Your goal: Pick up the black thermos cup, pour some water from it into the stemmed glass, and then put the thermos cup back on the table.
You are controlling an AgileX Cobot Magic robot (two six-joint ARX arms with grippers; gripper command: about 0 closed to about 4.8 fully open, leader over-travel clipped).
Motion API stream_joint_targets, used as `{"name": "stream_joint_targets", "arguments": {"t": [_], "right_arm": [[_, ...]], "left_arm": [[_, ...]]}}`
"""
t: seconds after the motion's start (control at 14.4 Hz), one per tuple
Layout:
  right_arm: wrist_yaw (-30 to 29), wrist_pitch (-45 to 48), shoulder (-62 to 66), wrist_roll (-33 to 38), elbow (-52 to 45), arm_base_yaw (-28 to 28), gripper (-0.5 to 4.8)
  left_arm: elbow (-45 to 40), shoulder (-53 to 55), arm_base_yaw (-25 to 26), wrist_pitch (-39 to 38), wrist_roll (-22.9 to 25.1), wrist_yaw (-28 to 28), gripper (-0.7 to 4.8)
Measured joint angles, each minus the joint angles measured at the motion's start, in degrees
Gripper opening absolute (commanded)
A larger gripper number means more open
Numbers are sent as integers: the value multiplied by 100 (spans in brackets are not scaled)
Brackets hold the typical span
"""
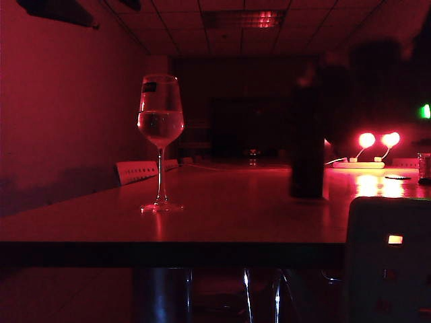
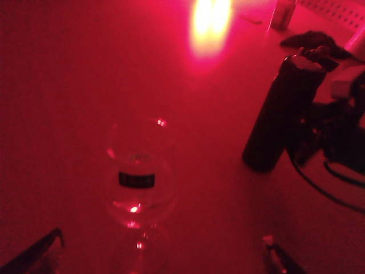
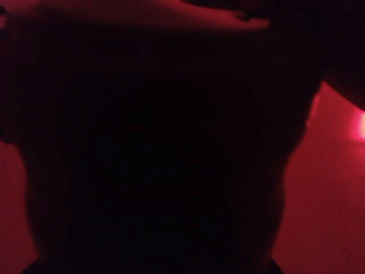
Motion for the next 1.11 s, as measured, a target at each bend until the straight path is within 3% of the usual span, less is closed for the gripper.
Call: {"name": "stream_joint_targets", "arguments": {"t": [0.21,0.42,0.69,0.97,1.04,1.11], "right_arm": [[-15,114,310,-4,481,-251,156],[-529,72,492,-90,979,-372,156],[-662,-525,511,-820,1005,-332,156],[-643,-568,601,-876,1036,-348,156],[-643,-483,649,-841,1038,-348,161],[-643,-442,664,-828,1036,-348,205]], "left_arm": [[0,0,-2,-216,0,24,479],[-11,4,0,-328,0,33,479],[-20,83,0,-584,0,133,479],[-17,81,0,-581,0,142,479],[-17,81,0,-577,0,146,479],[-17,81,0,-577,0,149,479]]}}
